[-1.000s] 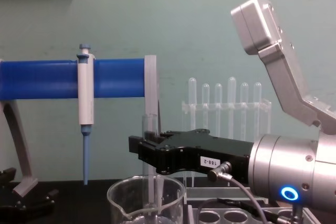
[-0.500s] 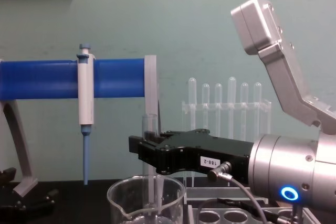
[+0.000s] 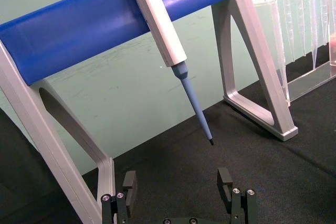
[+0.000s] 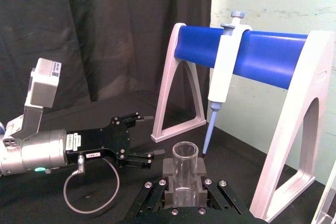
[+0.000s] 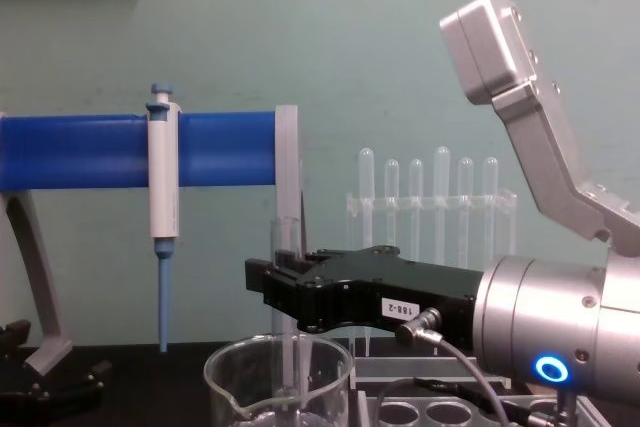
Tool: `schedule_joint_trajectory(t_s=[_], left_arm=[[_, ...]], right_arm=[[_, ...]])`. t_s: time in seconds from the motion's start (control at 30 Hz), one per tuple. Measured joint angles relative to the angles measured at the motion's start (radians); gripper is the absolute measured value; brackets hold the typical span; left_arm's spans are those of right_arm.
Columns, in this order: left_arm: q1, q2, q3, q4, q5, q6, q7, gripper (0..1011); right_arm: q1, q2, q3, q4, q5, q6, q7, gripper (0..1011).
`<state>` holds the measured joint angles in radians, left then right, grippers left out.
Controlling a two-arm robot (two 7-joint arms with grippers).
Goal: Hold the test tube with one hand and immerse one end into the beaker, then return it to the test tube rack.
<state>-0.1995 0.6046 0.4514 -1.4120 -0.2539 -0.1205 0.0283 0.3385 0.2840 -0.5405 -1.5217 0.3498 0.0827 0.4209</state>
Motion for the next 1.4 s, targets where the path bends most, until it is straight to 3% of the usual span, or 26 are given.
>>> schedule_joint_trajectory(t_s=[1.4], left_arm=[[0.0, 0.0, 0.0, 0.0, 0.0, 0.0, 0.0, 1000]], right_arm=[[0.0, 0.0, 0.0, 0.0, 0.0, 0.0, 0.0, 225]])
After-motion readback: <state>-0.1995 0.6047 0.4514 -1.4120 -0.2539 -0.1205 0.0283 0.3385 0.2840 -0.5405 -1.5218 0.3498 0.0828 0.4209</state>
